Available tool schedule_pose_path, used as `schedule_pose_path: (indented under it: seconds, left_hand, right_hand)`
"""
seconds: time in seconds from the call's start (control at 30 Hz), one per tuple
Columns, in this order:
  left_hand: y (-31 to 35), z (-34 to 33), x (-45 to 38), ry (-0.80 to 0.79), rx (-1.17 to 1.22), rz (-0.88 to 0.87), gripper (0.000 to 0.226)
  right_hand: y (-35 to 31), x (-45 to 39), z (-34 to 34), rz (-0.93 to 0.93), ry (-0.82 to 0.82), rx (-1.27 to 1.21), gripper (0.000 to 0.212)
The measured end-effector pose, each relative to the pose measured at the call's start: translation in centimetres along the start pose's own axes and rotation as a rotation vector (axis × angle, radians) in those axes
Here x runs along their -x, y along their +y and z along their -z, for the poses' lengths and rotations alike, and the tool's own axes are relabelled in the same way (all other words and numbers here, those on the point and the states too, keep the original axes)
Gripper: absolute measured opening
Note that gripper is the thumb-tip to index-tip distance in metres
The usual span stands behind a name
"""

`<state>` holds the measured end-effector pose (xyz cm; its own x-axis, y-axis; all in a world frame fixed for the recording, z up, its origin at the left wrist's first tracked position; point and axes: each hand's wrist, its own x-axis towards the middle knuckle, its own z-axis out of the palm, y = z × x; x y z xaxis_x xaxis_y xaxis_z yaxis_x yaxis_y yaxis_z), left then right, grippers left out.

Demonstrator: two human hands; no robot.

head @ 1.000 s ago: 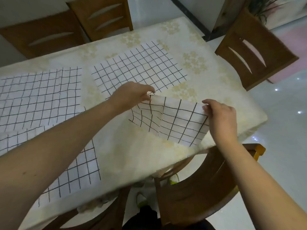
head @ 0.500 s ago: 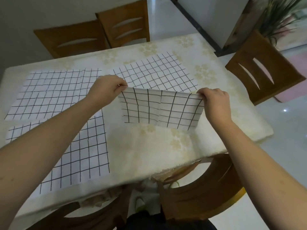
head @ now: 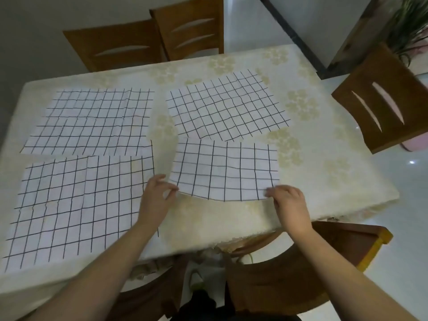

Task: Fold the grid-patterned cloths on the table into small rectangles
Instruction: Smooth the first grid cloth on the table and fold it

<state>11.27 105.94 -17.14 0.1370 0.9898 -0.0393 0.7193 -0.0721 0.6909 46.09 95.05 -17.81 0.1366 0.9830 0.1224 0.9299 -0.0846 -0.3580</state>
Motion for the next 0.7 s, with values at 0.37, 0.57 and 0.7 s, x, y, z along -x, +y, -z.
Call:
schedule_pose_path:
  seconds: [0.37, 0.57, 0.7]
  left_hand:
    - [-2.0, -2.9, 2.7, -0.04, 0.34, 0.572, 0.027]
    - [-1.0, -3.6, 3.1, 0.07, 0.557, 0.677, 0.02]
    - [-1.2, -4.6, 3.3, 0.079, 0.81, 0.829, 0.04]
  right_hand:
    - [-1.4, 2.4, -4.5, 0.029, -0.223, 0.022, 0.046]
    - [-2.7, -0.1, -5.5, 0.055, -0.223, -0.003, 0.041]
    - [-3.1, -3.4, -5.1, 0.078, -0.18, -0.053, 0.042]
